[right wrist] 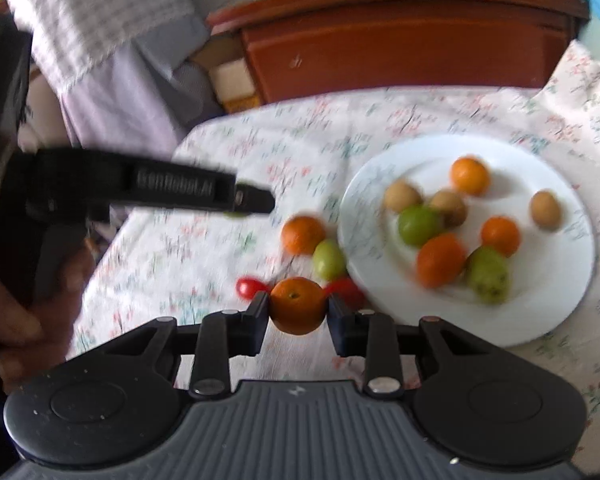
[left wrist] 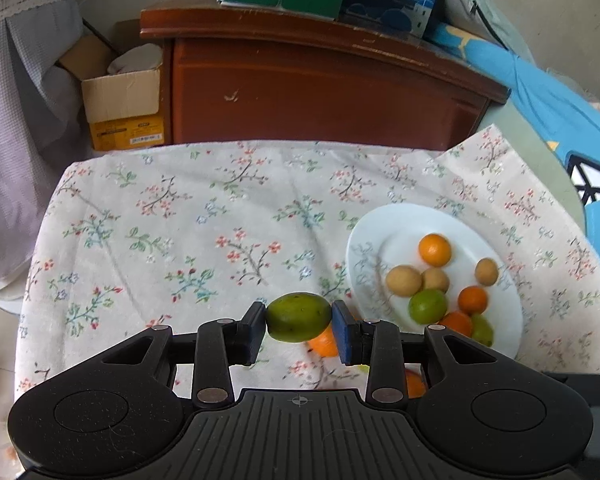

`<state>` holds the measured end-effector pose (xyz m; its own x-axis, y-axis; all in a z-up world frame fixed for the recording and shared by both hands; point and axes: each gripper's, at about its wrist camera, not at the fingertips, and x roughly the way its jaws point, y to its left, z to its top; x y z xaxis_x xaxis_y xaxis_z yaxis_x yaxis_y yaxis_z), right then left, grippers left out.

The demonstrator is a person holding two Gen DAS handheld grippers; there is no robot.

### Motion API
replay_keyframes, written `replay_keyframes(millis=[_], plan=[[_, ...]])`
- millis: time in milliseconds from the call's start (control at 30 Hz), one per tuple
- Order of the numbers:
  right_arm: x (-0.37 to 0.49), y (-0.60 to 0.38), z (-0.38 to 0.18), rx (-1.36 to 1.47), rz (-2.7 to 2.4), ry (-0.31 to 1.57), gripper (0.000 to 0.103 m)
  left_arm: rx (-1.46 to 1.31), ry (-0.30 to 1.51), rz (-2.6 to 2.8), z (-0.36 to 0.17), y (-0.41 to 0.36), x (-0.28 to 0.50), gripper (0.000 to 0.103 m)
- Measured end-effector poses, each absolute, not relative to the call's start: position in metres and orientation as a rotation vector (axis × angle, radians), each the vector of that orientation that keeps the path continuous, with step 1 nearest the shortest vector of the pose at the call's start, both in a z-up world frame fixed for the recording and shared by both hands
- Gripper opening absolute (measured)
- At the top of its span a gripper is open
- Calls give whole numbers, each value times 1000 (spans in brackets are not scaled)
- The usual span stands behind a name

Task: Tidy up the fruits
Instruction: 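Carry the lime and tangerine onto the white plate and open both tools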

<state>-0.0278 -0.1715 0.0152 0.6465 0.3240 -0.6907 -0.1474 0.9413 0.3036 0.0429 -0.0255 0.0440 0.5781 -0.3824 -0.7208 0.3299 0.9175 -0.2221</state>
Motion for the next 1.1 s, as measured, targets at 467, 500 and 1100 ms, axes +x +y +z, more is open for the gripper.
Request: replay_keyframes(millis=[467, 500, 1100], plan=[[-16, -262, 59, 440, 20, 643, 32, -147, 848, -501, 60, -57, 48, 33], [-17, -269, 59, 464, 2, 642, 32, -147, 848, -503, 60, -60, 48, 33], [-12, -302, 24, 659, -158, 750, 34, -75, 909, -528, 35, -91, 46, 33]])
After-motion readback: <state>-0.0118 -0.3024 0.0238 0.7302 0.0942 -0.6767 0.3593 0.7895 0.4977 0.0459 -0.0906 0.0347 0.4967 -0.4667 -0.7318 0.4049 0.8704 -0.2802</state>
